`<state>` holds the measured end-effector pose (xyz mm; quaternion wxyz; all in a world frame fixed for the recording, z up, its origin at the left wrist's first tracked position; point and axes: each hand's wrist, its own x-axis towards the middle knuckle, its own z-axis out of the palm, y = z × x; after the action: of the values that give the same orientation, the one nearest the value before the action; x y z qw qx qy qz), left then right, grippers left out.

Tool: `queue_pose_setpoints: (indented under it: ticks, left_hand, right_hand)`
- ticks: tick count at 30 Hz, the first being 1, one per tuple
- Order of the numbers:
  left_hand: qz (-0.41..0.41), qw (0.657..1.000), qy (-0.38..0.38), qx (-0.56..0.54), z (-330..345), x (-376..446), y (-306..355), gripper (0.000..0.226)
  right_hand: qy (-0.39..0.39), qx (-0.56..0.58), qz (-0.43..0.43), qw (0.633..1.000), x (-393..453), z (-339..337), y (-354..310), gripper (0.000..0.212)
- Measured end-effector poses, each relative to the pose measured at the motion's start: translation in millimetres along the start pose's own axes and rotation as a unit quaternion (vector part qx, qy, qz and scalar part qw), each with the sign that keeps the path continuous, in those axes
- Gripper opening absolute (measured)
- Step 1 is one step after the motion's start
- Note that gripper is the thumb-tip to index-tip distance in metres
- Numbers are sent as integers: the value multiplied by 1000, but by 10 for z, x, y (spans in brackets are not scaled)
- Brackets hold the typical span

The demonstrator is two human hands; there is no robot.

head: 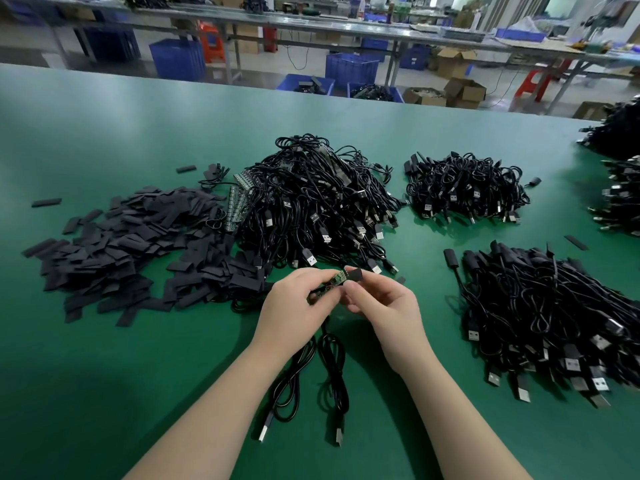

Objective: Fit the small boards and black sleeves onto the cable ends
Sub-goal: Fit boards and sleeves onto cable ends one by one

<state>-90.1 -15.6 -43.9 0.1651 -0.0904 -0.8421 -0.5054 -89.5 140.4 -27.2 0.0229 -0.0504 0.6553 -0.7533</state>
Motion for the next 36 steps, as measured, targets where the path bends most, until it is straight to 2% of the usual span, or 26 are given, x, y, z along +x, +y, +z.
queue_pose_setpoints:
  ticks: [7,10,13,16,21,31,36]
  left_hand:
    - [24,1000,-8,-4,-20,20,56,23]
    - [37,999,1,-13,-26,26,35,22]
    - [17,1000,12,-11,-20,27,-4,30]
    - [-2,1000,10,-3,-11,22,-21,27]
    - [-12,999,-14,27,-36,12,23,29]
    - [-28,998,-39,36,-65,0,72,22]
    - [-18,997,-41,60,-71,-9,69,35]
  right_hand:
    - [24,-47,-43,998,7,-18,-17,22]
    - [57,-35,-53,996,13,-21,-9,23]
    - [89,17,-44,995,31,-75,-31,19]
    - [87,43,-50,994,20,-106,-62,17]
    - [93,-12,-75,993,-11,-52,-90,23]
    - [95,-28,-94,991,-50,-22,-104,21]
    - [76,-57,-117,989,-43,-39,-96,25]
